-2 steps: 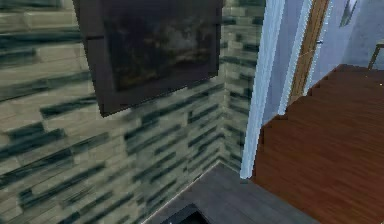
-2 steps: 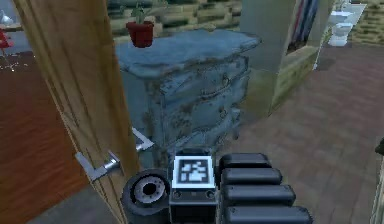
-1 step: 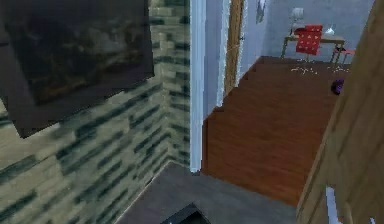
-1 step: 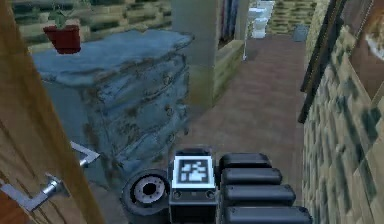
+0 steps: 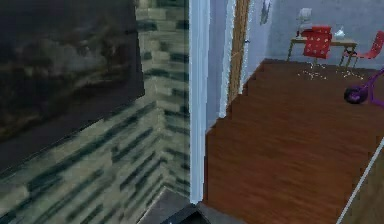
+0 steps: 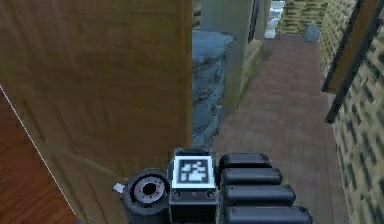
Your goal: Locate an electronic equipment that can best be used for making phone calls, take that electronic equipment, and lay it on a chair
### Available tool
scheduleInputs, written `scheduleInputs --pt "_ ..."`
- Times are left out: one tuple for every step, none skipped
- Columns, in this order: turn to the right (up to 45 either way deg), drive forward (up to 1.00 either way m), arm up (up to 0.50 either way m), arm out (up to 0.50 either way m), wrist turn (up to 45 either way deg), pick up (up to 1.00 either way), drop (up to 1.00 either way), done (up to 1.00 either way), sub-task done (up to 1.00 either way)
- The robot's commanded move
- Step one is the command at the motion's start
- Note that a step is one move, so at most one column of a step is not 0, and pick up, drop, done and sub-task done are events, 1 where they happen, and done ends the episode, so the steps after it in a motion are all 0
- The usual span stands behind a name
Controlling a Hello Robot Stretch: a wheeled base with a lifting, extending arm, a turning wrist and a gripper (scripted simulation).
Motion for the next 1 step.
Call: scheduleInputs --pt "24.0 0.00 0.00 0.00 0.0 0.00 0.00 0.00 0.00"
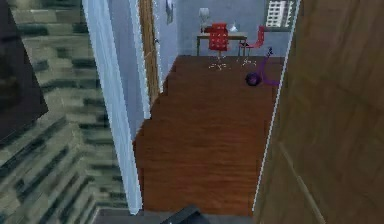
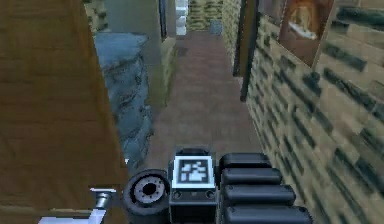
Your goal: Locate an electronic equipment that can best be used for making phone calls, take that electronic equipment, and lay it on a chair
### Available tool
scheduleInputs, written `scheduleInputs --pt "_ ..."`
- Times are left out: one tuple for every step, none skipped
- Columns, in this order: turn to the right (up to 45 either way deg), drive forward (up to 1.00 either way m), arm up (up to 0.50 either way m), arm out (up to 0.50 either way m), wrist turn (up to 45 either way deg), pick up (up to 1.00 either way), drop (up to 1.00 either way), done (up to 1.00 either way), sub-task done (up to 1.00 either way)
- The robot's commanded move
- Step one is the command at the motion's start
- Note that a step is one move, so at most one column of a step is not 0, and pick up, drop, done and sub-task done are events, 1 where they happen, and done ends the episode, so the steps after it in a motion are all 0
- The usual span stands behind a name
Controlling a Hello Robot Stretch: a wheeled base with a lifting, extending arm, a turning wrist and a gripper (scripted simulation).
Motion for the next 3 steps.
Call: scheduleInputs --pt "0.0 1.00 0.00 0.00 0.0 0.00 0.00 0.00 0.00" --pt "0.0 1.00 0.00 0.00 0.0 0.00 0.00 0.00 0.00" --pt "0.0 1.00 0.00 0.00 0.0 0.00 0.00 0.00 0.00"
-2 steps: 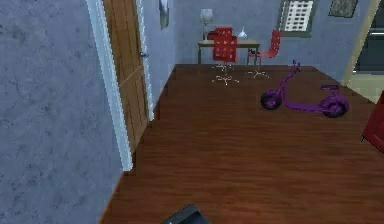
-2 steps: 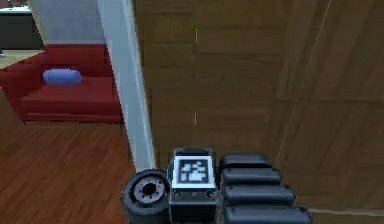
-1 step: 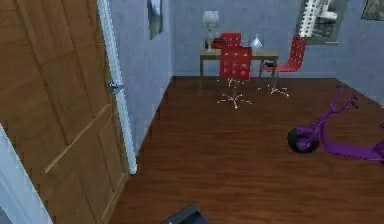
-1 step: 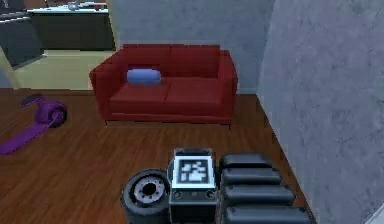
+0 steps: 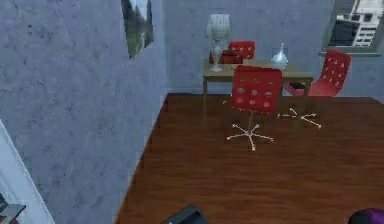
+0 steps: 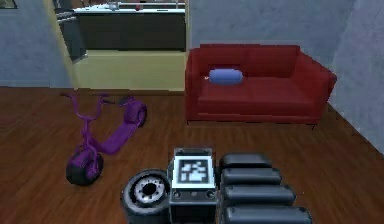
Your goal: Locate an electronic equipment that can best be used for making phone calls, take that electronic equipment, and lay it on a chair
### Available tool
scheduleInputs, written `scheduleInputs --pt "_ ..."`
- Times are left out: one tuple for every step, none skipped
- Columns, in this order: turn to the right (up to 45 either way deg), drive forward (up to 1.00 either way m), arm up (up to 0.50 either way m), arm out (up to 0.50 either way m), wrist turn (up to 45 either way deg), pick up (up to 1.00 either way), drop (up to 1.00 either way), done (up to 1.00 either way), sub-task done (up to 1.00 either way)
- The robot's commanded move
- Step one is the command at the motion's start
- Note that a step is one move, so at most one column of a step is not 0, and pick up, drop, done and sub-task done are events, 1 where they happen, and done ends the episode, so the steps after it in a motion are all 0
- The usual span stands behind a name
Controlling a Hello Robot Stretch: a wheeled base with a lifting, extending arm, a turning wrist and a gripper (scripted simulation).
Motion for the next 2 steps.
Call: scheduleInputs --pt "0.0 1.00 0.00 0.00 0.0 0.00 0.00 0.00 0.00" --pt "3.0 0.00 0.00 0.00 0.0 0.00 0.00 0.00 0.00"
